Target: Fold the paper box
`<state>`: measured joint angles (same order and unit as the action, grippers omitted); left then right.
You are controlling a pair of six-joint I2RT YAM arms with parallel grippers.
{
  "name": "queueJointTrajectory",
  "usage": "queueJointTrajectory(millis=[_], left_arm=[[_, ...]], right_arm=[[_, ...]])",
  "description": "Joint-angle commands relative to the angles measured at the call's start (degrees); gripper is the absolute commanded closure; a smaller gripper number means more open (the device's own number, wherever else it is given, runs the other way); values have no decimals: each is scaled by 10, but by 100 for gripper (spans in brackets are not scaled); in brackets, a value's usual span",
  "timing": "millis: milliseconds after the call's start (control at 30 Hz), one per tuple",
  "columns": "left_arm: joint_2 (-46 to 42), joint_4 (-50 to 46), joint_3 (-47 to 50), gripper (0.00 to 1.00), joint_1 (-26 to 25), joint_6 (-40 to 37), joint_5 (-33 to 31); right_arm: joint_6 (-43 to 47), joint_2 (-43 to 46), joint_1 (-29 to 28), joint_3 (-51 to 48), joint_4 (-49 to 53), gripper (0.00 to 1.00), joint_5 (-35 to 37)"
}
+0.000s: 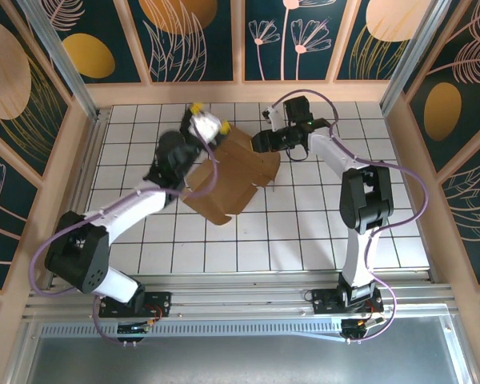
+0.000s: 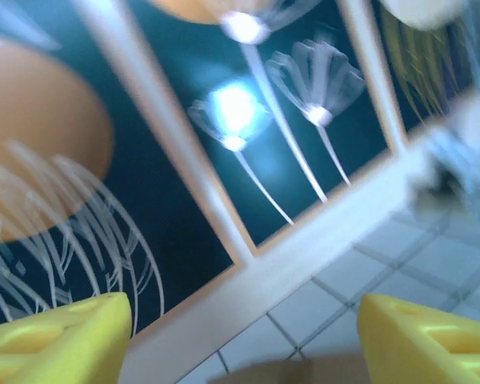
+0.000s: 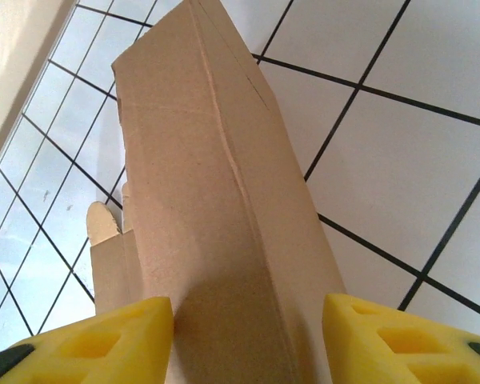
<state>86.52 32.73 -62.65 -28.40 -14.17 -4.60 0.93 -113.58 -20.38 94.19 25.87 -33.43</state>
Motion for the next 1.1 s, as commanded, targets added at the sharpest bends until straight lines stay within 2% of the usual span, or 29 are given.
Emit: queueJointTrajectory(millis=[0,67,133,200,233,333,433,533,633,767,867,967,1067], left_arm=[[29,-327,-122,27,55,463,-30],[51,-357,-140,26,92,568,59],[72,-318,-130,25,138,658,164],[99,-257,-122,25,165,710,242],[112,-243,-129,25,169,709,273],[167,-271,-181,24,171,640,350],[193,-323,-227,26,172,524,410],[232,-441,-298,26,171,393,417],[267,-526,-351,26,171,304,388],[280,-527,-355,24,171,233,366],[299,-544,-375,24,171,183,404],[334,-584,-403,25,171,168,443],[351,-587,-405,25,171,175,434]], right_arm=[[-17,-6,-17,24,-2,47,21],[-25,-5,-24,22,-2,47,24],[-28,-4,-33,20,2,47,39],[-31,-7,-43,25,9,47,53],[-34,-8,-45,26,12,47,54],[-43,-11,-53,31,18,47,62],[-51,-15,-55,34,12,47,63],[-64,-21,-53,45,14,47,58],[-66,-26,-52,54,23,47,54],[-61,-37,-51,67,32,47,44],[-55,-47,-50,82,41,47,41],[-56,-57,-50,94,45,47,38],[-63,-55,-51,83,33,47,32]])
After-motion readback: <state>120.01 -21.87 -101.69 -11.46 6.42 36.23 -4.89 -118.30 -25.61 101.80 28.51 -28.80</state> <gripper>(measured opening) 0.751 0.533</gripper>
